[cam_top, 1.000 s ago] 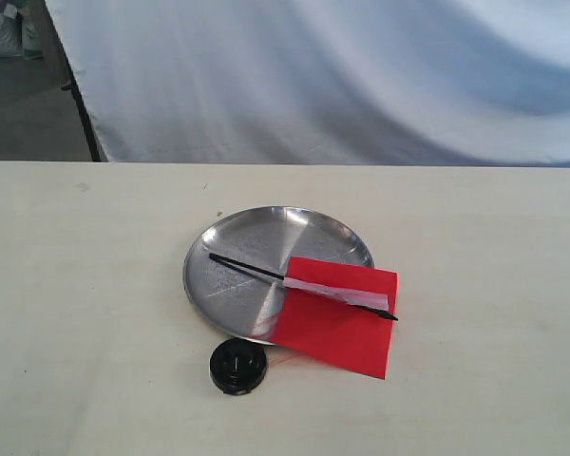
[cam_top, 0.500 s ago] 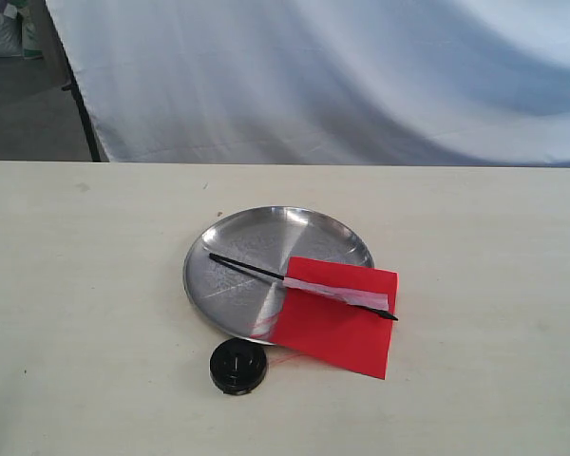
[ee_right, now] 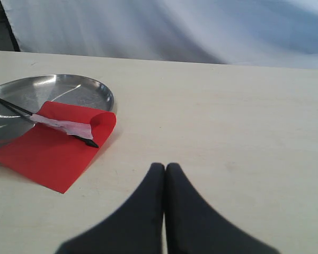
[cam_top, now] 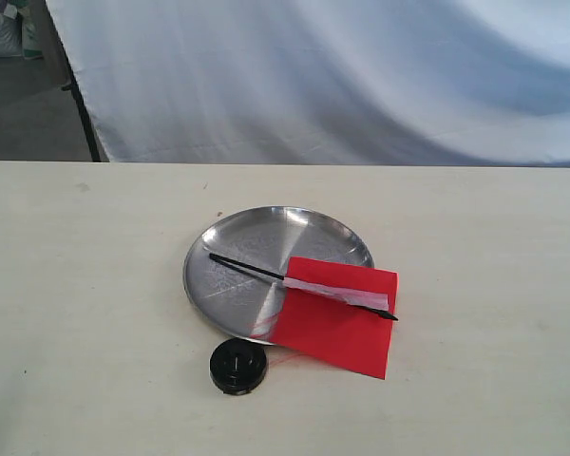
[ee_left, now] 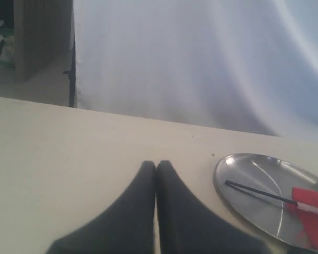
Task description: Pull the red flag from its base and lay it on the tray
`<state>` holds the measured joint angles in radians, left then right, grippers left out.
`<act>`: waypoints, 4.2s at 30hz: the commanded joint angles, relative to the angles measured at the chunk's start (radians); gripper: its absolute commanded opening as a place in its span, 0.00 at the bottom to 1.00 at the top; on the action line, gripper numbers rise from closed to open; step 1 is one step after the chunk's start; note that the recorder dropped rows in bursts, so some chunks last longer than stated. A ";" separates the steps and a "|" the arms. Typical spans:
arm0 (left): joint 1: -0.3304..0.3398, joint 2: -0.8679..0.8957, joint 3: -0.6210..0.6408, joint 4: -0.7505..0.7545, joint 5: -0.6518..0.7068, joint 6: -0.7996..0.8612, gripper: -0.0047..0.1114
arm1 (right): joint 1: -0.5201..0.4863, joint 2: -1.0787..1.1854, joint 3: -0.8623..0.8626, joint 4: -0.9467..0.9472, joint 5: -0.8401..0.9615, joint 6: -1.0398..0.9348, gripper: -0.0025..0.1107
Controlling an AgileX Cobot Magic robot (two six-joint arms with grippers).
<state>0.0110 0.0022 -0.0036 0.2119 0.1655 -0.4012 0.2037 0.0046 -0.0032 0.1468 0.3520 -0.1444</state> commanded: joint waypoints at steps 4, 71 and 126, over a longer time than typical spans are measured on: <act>0.002 -0.002 0.004 -0.269 0.064 0.292 0.04 | 0.002 -0.005 0.003 0.001 -0.002 -0.001 0.02; 0.002 -0.002 0.004 -0.347 0.180 0.360 0.04 | 0.002 -0.005 0.003 0.001 -0.004 -0.001 0.02; 0.002 -0.002 0.004 -0.347 0.179 0.360 0.04 | 0.002 -0.005 0.003 0.001 -0.001 -0.001 0.02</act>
<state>0.0110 0.0022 -0.0036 -0.1250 0.3447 -0.0376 0.2037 0.0046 -0.0032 0.1468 0.3520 -0.1444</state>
